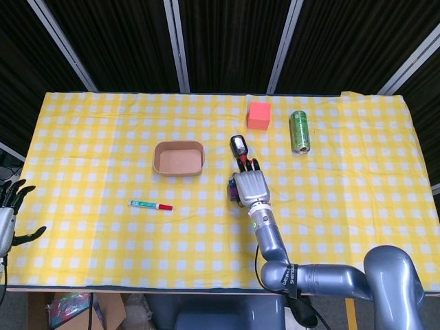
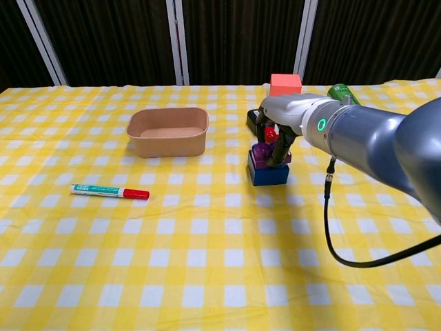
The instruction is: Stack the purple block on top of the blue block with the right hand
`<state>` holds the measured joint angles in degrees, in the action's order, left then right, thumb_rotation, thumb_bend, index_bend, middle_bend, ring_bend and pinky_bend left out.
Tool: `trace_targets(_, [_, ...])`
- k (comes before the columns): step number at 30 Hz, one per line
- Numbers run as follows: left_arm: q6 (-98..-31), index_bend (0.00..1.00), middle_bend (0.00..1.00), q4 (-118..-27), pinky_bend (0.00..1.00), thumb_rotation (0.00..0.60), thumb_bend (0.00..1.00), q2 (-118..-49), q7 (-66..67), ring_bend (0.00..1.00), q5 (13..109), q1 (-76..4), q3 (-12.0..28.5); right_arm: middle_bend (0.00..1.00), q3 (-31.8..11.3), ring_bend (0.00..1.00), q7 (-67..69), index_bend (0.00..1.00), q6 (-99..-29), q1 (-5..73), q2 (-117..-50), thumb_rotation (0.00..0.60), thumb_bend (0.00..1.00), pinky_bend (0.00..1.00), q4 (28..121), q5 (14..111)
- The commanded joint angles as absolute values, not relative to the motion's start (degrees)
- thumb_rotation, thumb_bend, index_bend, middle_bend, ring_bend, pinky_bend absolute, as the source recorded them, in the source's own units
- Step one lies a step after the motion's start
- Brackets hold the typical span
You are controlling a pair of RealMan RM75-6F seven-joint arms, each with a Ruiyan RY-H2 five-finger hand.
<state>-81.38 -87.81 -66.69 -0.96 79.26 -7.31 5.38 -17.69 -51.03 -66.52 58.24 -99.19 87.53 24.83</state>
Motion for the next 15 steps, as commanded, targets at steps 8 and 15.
trace_targets(8, [-81.41,0.17,0.07,-88.19,0.05,0.600,0.18,-66.78,0.28,0.00,78.87,-7.27,5.40,0.00,-16.51,0.00,-47.16,0.64,-64.33,56.10,-96.83,0.600,0.56,0.00,87.72,26.97])
trace_targets(15, [-81.66,0.17,0.07,-88.65,0.05,0.600,0.18,-66.89,1.21,0.00,79.00,-7.24,5.33,0.00,-15.18,0.00,-43.89,0.64,-62.28,54.75,-96.03,0.600,0.56,0.00,87.04,29.50])
